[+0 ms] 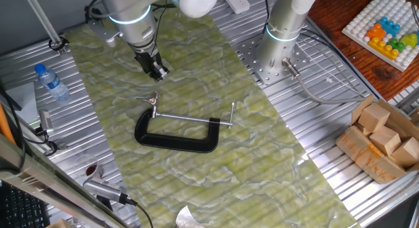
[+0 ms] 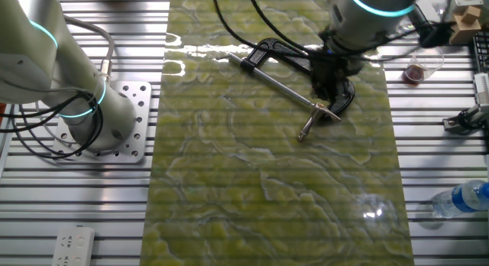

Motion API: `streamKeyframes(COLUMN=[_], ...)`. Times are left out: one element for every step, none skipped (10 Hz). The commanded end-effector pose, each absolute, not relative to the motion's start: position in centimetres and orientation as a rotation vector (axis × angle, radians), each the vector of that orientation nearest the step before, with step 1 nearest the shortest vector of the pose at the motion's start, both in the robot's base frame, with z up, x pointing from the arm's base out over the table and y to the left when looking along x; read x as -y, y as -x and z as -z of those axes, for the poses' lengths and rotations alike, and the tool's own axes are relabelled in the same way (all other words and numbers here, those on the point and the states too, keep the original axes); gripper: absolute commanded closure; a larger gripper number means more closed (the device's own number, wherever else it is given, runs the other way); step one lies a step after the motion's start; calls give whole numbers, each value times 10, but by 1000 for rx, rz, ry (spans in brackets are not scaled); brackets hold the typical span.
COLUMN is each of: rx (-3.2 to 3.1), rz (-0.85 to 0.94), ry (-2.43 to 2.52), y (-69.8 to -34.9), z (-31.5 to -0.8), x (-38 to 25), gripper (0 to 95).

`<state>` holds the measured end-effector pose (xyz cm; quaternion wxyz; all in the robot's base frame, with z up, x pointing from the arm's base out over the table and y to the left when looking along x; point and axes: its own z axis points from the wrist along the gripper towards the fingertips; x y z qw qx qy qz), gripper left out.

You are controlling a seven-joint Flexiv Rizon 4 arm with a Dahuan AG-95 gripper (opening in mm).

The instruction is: Turn off the water tap

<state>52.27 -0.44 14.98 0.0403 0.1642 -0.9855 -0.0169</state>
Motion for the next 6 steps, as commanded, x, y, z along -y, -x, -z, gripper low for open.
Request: streamKeyframes(rx=[3005,3002,2998,2994,2992,2989], rz=[43,44,44,41,40,36], ry=[-541,-557,-575,-591,-598,-609], y=[-548,-559,-569,-582,-591,-598], z=[-137,-132,-128,-122,-117,-112], x=[4,3,1,-2,-4,-6], gripper=[950,950,950,950,950,950])
